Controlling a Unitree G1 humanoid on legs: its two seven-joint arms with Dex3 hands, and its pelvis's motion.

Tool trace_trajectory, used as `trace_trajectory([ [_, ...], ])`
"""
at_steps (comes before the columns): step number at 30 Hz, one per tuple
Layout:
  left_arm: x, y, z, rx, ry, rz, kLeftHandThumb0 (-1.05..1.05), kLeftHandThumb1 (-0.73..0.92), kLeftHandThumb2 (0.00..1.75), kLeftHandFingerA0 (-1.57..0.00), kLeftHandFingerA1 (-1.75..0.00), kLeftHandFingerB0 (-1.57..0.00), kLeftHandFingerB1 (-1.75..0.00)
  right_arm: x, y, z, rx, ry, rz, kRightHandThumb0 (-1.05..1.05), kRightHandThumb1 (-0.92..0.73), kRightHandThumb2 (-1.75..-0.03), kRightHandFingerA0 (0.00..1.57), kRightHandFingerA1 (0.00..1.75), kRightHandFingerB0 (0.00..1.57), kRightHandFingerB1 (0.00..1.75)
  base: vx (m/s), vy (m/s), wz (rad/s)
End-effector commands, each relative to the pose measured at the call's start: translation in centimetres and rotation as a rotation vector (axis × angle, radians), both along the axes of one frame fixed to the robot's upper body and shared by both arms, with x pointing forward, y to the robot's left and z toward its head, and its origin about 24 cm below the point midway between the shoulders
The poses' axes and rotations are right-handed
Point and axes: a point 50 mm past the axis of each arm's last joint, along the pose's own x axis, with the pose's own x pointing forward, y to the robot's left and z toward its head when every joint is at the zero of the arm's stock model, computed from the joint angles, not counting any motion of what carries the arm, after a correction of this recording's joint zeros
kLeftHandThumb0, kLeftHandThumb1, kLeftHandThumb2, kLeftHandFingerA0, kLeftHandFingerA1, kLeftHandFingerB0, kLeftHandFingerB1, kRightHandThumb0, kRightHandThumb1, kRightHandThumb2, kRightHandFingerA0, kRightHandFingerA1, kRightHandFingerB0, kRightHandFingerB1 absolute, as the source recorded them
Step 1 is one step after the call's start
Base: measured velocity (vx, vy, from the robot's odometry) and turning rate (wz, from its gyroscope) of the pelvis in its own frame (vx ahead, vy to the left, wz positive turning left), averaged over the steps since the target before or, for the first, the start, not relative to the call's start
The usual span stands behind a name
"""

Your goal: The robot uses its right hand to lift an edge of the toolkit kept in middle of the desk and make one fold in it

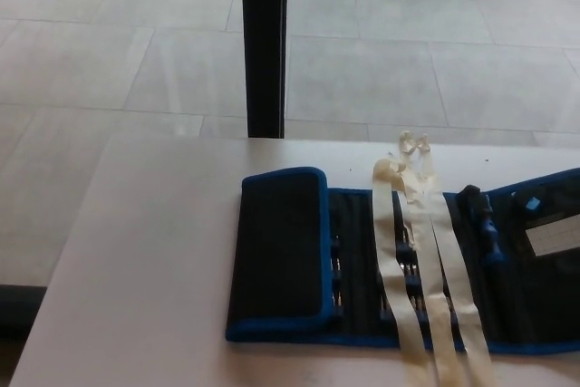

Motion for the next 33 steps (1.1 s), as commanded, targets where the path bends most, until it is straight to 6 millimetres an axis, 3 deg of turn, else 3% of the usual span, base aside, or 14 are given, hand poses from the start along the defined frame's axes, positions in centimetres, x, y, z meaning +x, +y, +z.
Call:
trace_trajectory([
  [1,-0.2,0.9,0.8,0.035,0.010,0.011,-0.66,0.74,0.62,-0.71,-0.93,-0.68,-0.61,-1.3,1.1,-1.9,0.074,0.224,0.140,-0.60,-0.90,-0.65,0.27,0.47,0.19,0.45,0.00,0.000,0.00],
  [7,-0.2,1.0,1.0,0.043,0.008,0.007,-0.66,0.74,0.62,-0.74,-0.94,-0.70,-0.64,-0.9,2.3,-1.7,0.112,0.228,0.195,-0.60,-0.89,-0.66,0.26,0.47,0.17,0.43,0.00,0.000,0.00],
  [8,-0.1,1.0,1.0,0.039,0.007,0.007,-0.61,0.61,1.05,-0.76,-0.89,-0.69,-0.74,-0.7,3.0,-1.6,0.108,0.227,0.222,-0.60,-0.88,-0.65,0.27,0.47,0.19,0.43,0.00,0.000,0.00],
  [9,-0.1,1.0,1.0,0.034,-0.005,0.011,-0.66,0.75,0.62,-0.73,-0.90,-0.70,-0.64,-0.4,3.5,-1.4,0.122,0.217,0.254,-0.64,-0.71,-0.94,0.16,0.52,0.11,0.49,0.00,0.000,0.00],
  [12,0.0,1.0,1.0,0.036,0.004,0.004,-0.67,0.77,0.63,-0.75,-0.93,-0.72,-0.67,-0.1,4.3,-1.0,0.147,0.213,0.282,-0.64,-0.71,-0.94,0.17,0.53,0.11,0.50,0.00,0.000,0.00],
  [13,0.1,1.0,1.0,0.041,0.015,0.004,-0.68,0.77,0.63,-0.75,-0.92,-0.73,-0.67,0.1,4.6,-0.9,0.150,0.212,0.287,-0.61,-0.88,-0.65,0.24,0.48,0.18,0.44,0.00,0.000,0.00],
  [17,0.1,1.1,1.2,0.048,-0.002,0.016,-0.66,0.77,0.63,-0.75,-1.05,-0.72,-0.67,0.5,5.8,-0.3,0.178,0.176,0.310,-0.60,-0.90,-0.66,0.22,0.48,0.16,0.43,0.00,0.000,0.00],
  [19,0.1,1.2,1.2,0.050,0.016,0.000,-0.66,0.78,0.63,-0.72,-0.89,-0.70,-0.62,0.7,6.1,0.3,0.176,0.133,0.299,-0.58,-0.89,-0.66,0.23,0.49,0.18,0.45,0.00,0.000,0.00],
  [25,-0.3,1.2,1.1,0.035,0.005,0.009,-0.66,0.78,0.63,-0.69,-0.78,-0.66,-0.62,1.0,7.2,2.2,0.176,-0.006,0.276,-0.53,-0.87,-0.65,0.29,0.46,0.22,0.42,0.00,0.000,0.00],
  [28,-0.3,1.1,1.1,0.043,0.001,0.012,-0.67,0.77,0.63,-0.72,-0.88,-0.69,-0.64,0.9,8.2,3.6,0.062,-0.118,0.299,-0.56,-0.84,-0.63,0.34,0.46,0.26,0.41,0.00,0.000,0.00],
  [29,-0.2,1.1,1.1,0.047,-0.005,0.005,-0.66,0.78,0.63,-0.69,-0.86,-0.70,-0.66,0.8,8.5,4.0,0.016,-0.145,0.308,-0.53,-0.63,-1.02,0.33,0.59,0.16,0.51,0.00,0.000,0.00],
  [30,-0.2,1.1,1.1,0.047,-0.004,0.004,-0.66,0.78,0.63,-0.69,-0.86,-0.70,-0.66,0.7,8.6,4.0,0.015,-0.145,0.307,-0.53,-0.63,-1.02,0.33,0.59,0.16,0.51,0.00,0.000,0.00],
  [31,-0.2,1.2,1.1,0.045,-0.002,0.003,-0.66,0.78,0.64,-0.67,-0.82,-0.70,-0.65,0.7,8.8,4.2,-0.013,-0.162,0.328,-0.56,-0.86,-0.64,0.34,0.46,0.26,0.42,0.00,0.000,0.00],
  [33,-0.2,1.2,1.1,0.055,0.018,-0.004,-0.66,0.78,0.63,-0.65,-0.85,-0.70,-0.66,0.5,9.9,5.0,-0.119,-0.239,0.383,-0.57,-0.85,-0.64,0.35,0.48,0.28,0.43,0.00,0.000,0.00],
])
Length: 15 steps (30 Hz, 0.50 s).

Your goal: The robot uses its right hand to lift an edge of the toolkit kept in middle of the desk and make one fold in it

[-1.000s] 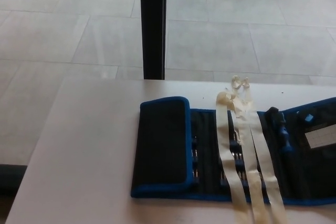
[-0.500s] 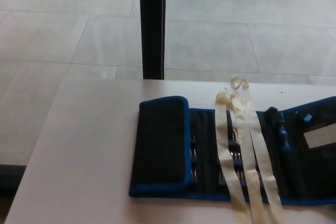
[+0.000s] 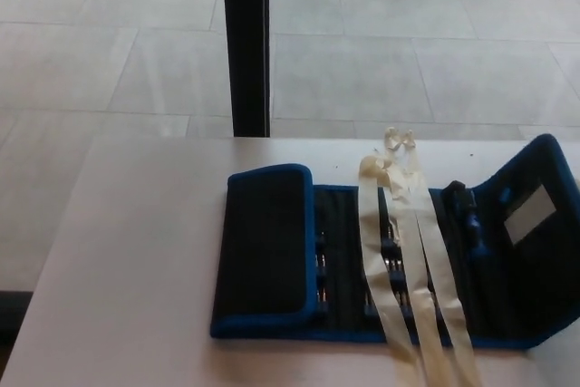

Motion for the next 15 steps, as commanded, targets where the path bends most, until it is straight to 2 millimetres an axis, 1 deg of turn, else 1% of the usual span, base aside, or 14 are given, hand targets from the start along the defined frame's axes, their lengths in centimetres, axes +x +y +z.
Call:
trace_trajectory([
  [1,-0.1,0.6,0.6,0.036,0.009,0.003,-0.66,0.78,0.63,-0.65,-0.90,-0.69,-0.66,-0.4,2.1,1.2,-0.151,-0.157,0.073,-0.59,-0.85,-0.63,0.33,0.47,0.26,0.42,0.00,0.000,0.00],
  [3,-0.1,0.6,0.6,0.030,-0.004,0.013,-0.66,0.78,0.64,-0.65,-0.87,-0.67,-0.66,-0.5,2.8,1.5,-0.204,-0.198,0.104,-0.61,-0.84,-0.64,0.33,0.46,0.26,0.41,0.00,0.000,0.00],
  [4,0.0,0.5,0.6,0.030,-0.004,0.010,-0.65,0.78,0.63,-0.67,-0.92,-0.70,-0.68,-0.5,3.0,1.6,-0.231,-0.227,0.126,-0.63,-0.85,-0.64,0.30,0.46,0.25,0.42,0.00,0.000,0.00],
  [5,0.1,0.5,0.6,0.027,-0.001,0.010,-0.66,0.78,0.63,-0.70,-0.90,-0.72,-0.67,-0.5,3.6,1.7,-0.316,-0.271,0.157,-0.69,-0.84,-0.64,0.33,0.46,0.28,0.43,0.00,0.000,0.00],
  [6,0.2,0.5,0.5,0.023,-0.003,0.010,-0.65,0.78,0.63,-0.68,-0.82,-0.71,-0.65,-0.5,3.9,1.6,-0.361,-0.288,0.179,-0.71,-0.84,-0.64,0.32,0.47,0.27,0.43,0.00,0.000,0.00],
  [7,0.2,0.5,0.5,0.022,-0.004,0.010,-0.65,0.78,0.63,-0.68,-0.82,-0.71,-0.65,-0.5,4.0,1.6,-0.368,-0.290,0.185,-0.71,-0.84,-0.64,0.32,0.47,0.27,0.43,0.00,0.000,0.00],
  [8,0.2,0.5,0.5,0.020,-0.005,0.010,-0.66,0.78,0.63,-0.69,-0.88,-0.71,-0.64,-0.5,4.1,1.2,-0.375,-0.280,0.196,-0.72,-0.85,-0.64,0.32,0.48,0.27,0.44,0.00,0.000,0.00],
  [11,0.1,0.5,0.5,0.019,-0.004,0.015,-0.67,0.78,0.63,-0.69,-0.82,-0.71,-0.64,-0.4,4.2,0.5,-0.402,-0.237,0.209,-0.69,-0.87,-0.64,0.33,0.49,0.28,0.44,0.00,0.000,0.02],
  [12,0.3,0.6,0.7,0.041,0.018,-0.004,-0.61,0.64,1.07,-0.76,-0.94,-0.68,-0.75,-0.5,3.9,-0.3,-0.441,-0.195,0.220,-0.68,-0.88,-0.65,0.32,0.49,0.26,0.45,0.00,0.000,0.00],
  [13,0.3,0.6,0.7,0.031,0.010,-0.001,-0.67,0.78,0.63,-0.74,-0.94,-0.70,-0.65,-0.4,3.7,-0.8,-0.468,-0.170,0.231,-0.68,-0.88,-0.65,0.33,0.50,0.28,0.45,0.00,0.000,0.00],
  [14,0.2,0.6,0.7,0.032,-0.003,0.002,-0.66,0.78,0.63,-0.73,-1.14,-0.70,-0.67,-0.4,3.4,-1.4,-0.508,-0.153,0.243,-0.70,-0.87,-0.65,0.34,0.50,0.30,0.45,0.00,0.000,0.00],
  [15,0.2,0.6,0.7,0.032,-0.003,0.002,-0.66,0.78,0.63,-0.73,-1.14,-0.70,-0.67,-0.4,3.4,-1.4,-0.510,-0.154,0.244,-0.70,-0.87,-0.65,0.34,0.50,0.30,0.45,0.00,0.000,0.00],
])
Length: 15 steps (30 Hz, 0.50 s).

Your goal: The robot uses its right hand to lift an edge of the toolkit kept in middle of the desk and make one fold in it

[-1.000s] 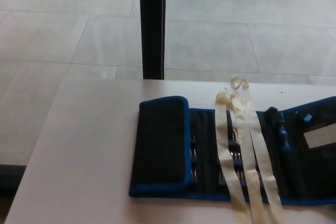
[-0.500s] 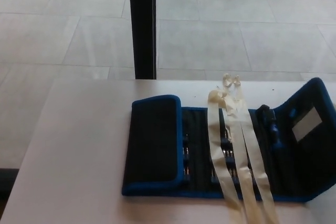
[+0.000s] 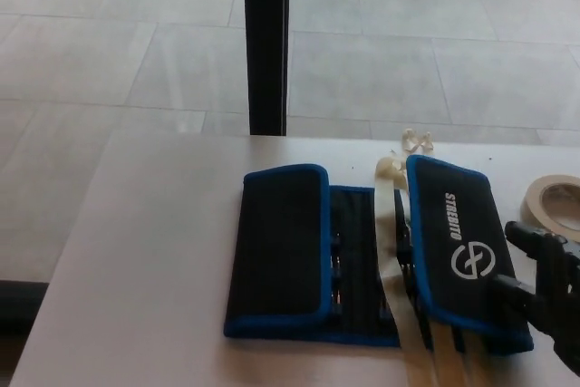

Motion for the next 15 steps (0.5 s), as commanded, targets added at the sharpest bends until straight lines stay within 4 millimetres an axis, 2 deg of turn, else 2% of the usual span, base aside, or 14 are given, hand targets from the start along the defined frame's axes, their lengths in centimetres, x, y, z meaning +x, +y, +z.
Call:
trace_trajectory([
  [1,-0.1,0.6,0.7,0.033,0.000,0.003,-0.66,0.78,0.64,-0.74,-0.92,-0.71,-0.68,0.0,-1.6,-1.8,-0.447,-0.053,0.110,-0.72,-0.88,-0.66,0.34,0.50,0.29,0.44,0.00,0.000,0.00],
  [2,0.4,0.7,0.8,0.036,-0.001,-0.007,-0.66,0.78,0.64,-0.74,-0.92,-0.71,-0.68,-0.2,-1.7,-1.8,-0.447,-0.054,0.101,-0.72,-0.88,-0.66,0.34,0.50,0.29,0.44,0.00,0.000,0.00],
  [3,0.4,0.7,0.8,0.035,-0.005,-0.006,-0.67,0.79,0.63,-0.72,-0.92,-0.72,-0.71,-0.1,-2.1,-2.3,-0.573,-0.048,0.123,-0.71,-0.91,-0.67,0.38,0.49,0.34,0.44,0.00,0.000,0.00],
  [4,0.5,0.7,0.9,0.036,-0.005,-0.010,-0.67,0.78,0.63,-0.71,-0.87,-0.70,-0.69,-0.1,-2.3,-2.7,-0.613,-0.024,0.141,-0.73,-0.75,-1.11,0.33,0.59,0.21,0.50,0.00,0.000,0.00],
  [5,0.5,0.7,0.9,0.036,0.001,-0.015,-0.68,0.79,0.63,-0.70,-0.84,-0.68,-0.66,0.1,-2.7,-3.1,-0.733,-0.007,0.198,-0.72,-0.92,-0.67,0.39,0.53,0.30,0.40,0.00,0.000,0.00],
  [6,0.6,0.8,0.9,0.035,0.007,-0.020,-0.68,0.79,0.64,-0.70,-0.83,-0.70,-0.67,0.3,-2.9,-3.4,-0.844,-0.004,0.241,-0.73,-0.90,-0.67,0.44,0.55,0.27,0.40,0.00,0.000,0.00],
  [7,0.6,0.8,0.9,0.037,0.012,-0.025,-0.68,0.80,0.64,-0.71,-0.78,-0.65,-0.60,0.3,-2.9,-3.4,-0.901,-0.006,0.259,-0.76,-0.86,-0.68,0.60,1.26,0.25,0.41,0.00,0.000,0.00],
  [8,0.7,0.8,1.0,0.041,0.017,-0.031,-0.68,0.80,0.64,-0.71,-0.78,-0.65,-0.60,0.4,-2.8,-3.5,-0.948,-0.008,0.274,-0.76,-0.86,-0.68,0.60,1.26,0.25,0.41,0.00,0.000,0.00],
  [9,0.8,0.8,1.0,0.045,0.021,-0.032,-0.68,0.80,0.64,-0.72,-0.77,-0.68,-0.60,0.5,-2.7,-3.8,-1.065,-0.029,0.348,-0.73,-0.87,-0.65,0.30,0.65,0.24,0.43,0.00,0.000,0.00],
  [10,0.8,0.9,1.1,0.046,0.022,-0.033,-0.68,0.80,0.64,-0.72,-0.77,-0.68,-0.60,0.6,-2.7,-3.9,-1.116,-0.039,0.381,-0.73,-0.87,-0.65,0.30,0.65,0.24,0.43,0.00,0.000,0.00],
  [11,0.9,0.9,1.1,0.045,0.016,-0.029,-0.68,0.80,0.63,-0.68,-0.73,-0.67,-0.59,0.5,-2.5,-4.4,-1.265,-0.073,0.486,-0.72,-0.88,-0.66,0.29,0.50,0.25,0.44,0.00,0.000,0.00],
  [13,1.0,0.9,1.2,0.046,0.012,-0.028,-0.68,0.80,0.64,-0.70,-0.77,-0.68,-0.61,0.5,-2.4,-4.6,-1.312,-0.084,0.519,-0.74,-0.86,-0.65,0.32,0.48,0.27,0.44,0.00,0.000,0.00],
  [15,1.0,0.9,1.2,0.049,0.003,-0.027,-0.68,0.80,0.64,-0.72,-0.80,-0.69,-0.62,-0.1,-1.7,-5.7,-1.441,-0.086,0.680,-0.78,-0.87,-0.67,0.28,0.50,0.25,0.43,0.00,0.000,0.00],
])
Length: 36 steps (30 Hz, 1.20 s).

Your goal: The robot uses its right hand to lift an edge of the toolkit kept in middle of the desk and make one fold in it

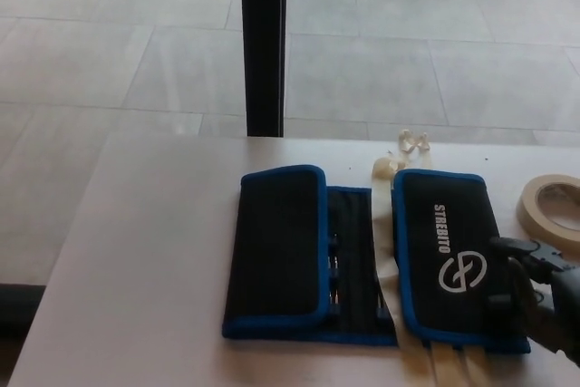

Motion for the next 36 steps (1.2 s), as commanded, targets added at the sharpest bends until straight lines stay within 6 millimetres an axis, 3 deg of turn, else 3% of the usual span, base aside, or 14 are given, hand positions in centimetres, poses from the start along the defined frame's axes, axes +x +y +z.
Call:
trace_trajectory([
  [1,0.6,1.0,1.2,0.048,0.011,-0.020,-0.68,0.80,0.64,-0.70,-0.75,-0.64,-0.58,-1.6,-1.3,-4.8,-1.088,-0.034,0.573,-0.77,-0.70,-1.12,0.32,0.60,0.15,0.49,0.00,0.000,0.00],
  [2,0.6,1.0,1.2,0.046,0.014,-0.022,-0.68,0.80,0.64,-0.70,-0.75,-0.64,-0.58,-1.7,-1.2,-4.9,-1.107,-0.045,0.588,-0.77,-0.70,-1.12,0.32,0.60,0.15,0.49,0.00,0.000,0.00],
  [3,0.6,1.1,1.2,0.049,0.016,-0.025,-0.68,0.80,0.64,-0.71,-0.79,-0.68,-0.61,-1.9,-0.9,-4.9,-1.094,-0.023,0.601,-0.78,-0.88,-0.66,0.31,0.50,0.28,0.43,0.00,0.000,0.00],
  [17,0.3,1.2,1.3,0.044,0.018,-0.012,-0.67,0.80,0.64,-0.76,-0.82,-0.70,-0.62,-1.9,0.7,1.7,-0.491,-0.088,0.436,-0.70,-0.89,-0.65,0.28,0.50,0.25,0.43,0.00,0.000,0.00],
  [18,0.3,1.2,1.3,0.035,0.005,0.002,-0.67,0.79,0.64,-0.74,-0.79,-0.69,-0.60,-1.8,0.4,2.6,-0.450,-0.100,0.432,-0.68,-0.74,-1.10,0.32,0.60,0.18,0.50,0.00,0.000,0.09],
  [19,0.3,1.3,1.4,0.040,0.009,0.002,-0.68,0.79,0.64,-0.76,-0.83,-0.69,-0.61,-1.7,0.3,3.3,-0.371,-0.104,0.404,-0.68,-0.88,-0.68,0.35,0.51,0.32,0.43,0.00,0.000,0.00],
  [20,0.2,1.3,1.4,0.050,0.024,-0.010,-0.69,0.79,0.64,-0.71,-0.81,-0.68,-0.61,-1.7,-0.6,5.0,-0.207,-0.097,0.336,-0.70,-0.75,-1.09,0.31,0.59,0.25,0.53,0.00,0.000,0.00],
  [22,0.1,1.3,1.4,0.052,0.029,-0.009,-0.70,0.79,0.64,-0.72,-0.83,-0.69,-0.62,-1.7,-1.7,6.7,-0.084,-0.105,0.285,-0.63,-0.74,-1.09,0.32,0.59,0.23,0.53,0.00,0.000,0.00],
  [23,0.0,1.3,1.3,0.054,0.043,-0.023,-0.69,0.81,0.64,-0.71,-0.76,-0.67,-0.60,-1.5,-3.2,8.1,-0.016,-0.134,0.218,-0.59,-0.88,-0.67,0.43,0.52,0.30,0.44,0.00,0.000,0.00],
  [24,0.0,1.3,1.4,0.055,0.047,-0.026,-0.69,0.81,0.64,-0.71,-0.75,-0.67,-0.59,-1.4,-4.7,9.4,0.015,-0.166,0.157,-0.62,-0.84,-0.70,0.51,0.53,0.32,0.44,0.00,0.000,0.00],
  [25,0.0,1.3,1.4,0.056,0.044,-0.021,-0.68,0.81,0.64,-0.74,-0.73,-0.66,-0.58,-1.5,-6.0,10.3,0.041,-0.193,0.099,-0.49,-0.67,-1.09,0.55,0.68,0.22,0.52,0.00,0.000,0.00],
  [33,-0.4,1.3,1.2,0.041,0.034,-0.005,-0.68,0.80,0.64,-0.70,-0.75,-0.66,-0.59,-3.8,-15.3,13.2,0.275,-0.377,-0.357,-0.52,-0.72,-1.09,0.57,0.68,0.33,0.55,0.00,0.000,0.00],
  [35,-0.4,1.2,1.1,0.043,0.046,-0.019,-0.69,0.80,0.65,-0.75,-0.89,-0.71,-0.64,-5.5,-18.7,13.2,0.333,-0.471,-0.542,-0.59,-0.84,-0.65,0.67,0.55,0.53,0.47,0.00,0.000,0.00],
  [36,-0.4,1.2,1.1,0.047,0.050,-0.022,-0.69,0.80,0.65,-0.75,-0.89,-0.71,-0.64,-6.0,-19.5,13.1,0.345,-0.485,-0.585,-0.59,-0.84,-0.65,0.67,0.55,0.53,0.47,0.00,0.000,0.00],
])
